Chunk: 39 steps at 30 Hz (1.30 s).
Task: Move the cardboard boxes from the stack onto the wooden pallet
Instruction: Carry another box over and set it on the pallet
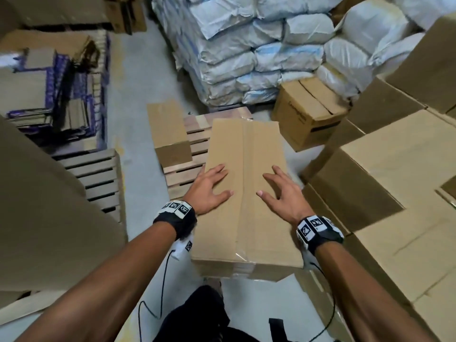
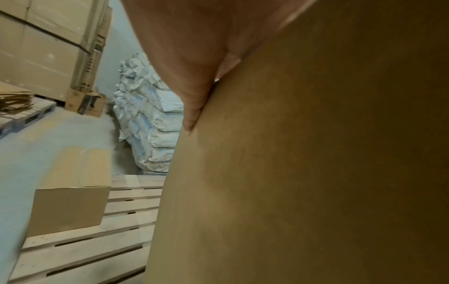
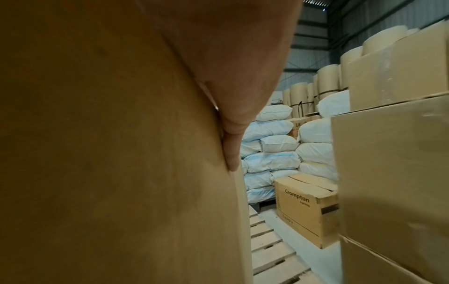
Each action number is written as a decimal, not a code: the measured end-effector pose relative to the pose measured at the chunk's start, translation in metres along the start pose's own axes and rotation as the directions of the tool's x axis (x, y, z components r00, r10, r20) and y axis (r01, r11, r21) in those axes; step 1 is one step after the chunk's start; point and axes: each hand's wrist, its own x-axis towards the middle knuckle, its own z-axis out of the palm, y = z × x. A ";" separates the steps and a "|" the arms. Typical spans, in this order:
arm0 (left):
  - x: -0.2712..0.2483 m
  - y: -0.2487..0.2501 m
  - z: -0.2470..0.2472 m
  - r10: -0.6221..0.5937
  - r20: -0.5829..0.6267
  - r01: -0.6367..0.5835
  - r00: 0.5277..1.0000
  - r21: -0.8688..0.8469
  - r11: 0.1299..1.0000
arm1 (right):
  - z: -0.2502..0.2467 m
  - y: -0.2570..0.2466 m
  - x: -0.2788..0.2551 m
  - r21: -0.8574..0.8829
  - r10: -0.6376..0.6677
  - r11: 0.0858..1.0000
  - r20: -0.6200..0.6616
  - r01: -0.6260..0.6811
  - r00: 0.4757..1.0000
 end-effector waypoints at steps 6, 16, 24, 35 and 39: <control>0.106 -0.055 -0.040 -0.079 -0.037 0.078 0.996 -0.026 0.997 | -0.012 -0.011 0.143 -0.011 -0.061 0.998 0.014 0.062 0.998; 0.248 -0.108 -0.077 -0.126 -0.141 0.126 0.982 -0.012 0.992 | -0.030 -0.003 0.331 0.015 -0.173 0.985 0.068 0.172 0.983; 0.348 -0.145 -0.091 -0.192 -0.223 0.197 0.956 0.002 0.980 | -0.038 0.014 0.465 0.025 -0.251 0.968 0.116 0.250 0.961; 0.477 -0.239 -0.110 -0.214 -0.218 0.230 0.952 0.053 0.972 | -0.002 0.031 0.636 0.059 -0.270 0.963 0.166 0.264 0.948; 0.526 -0.294 -0.108 -0.223 -0.203 0.235 0.953 0.039 0.971 | 0.022 0.032 0.703 0.045 -0.247 0.969 0.191 0.243 0.950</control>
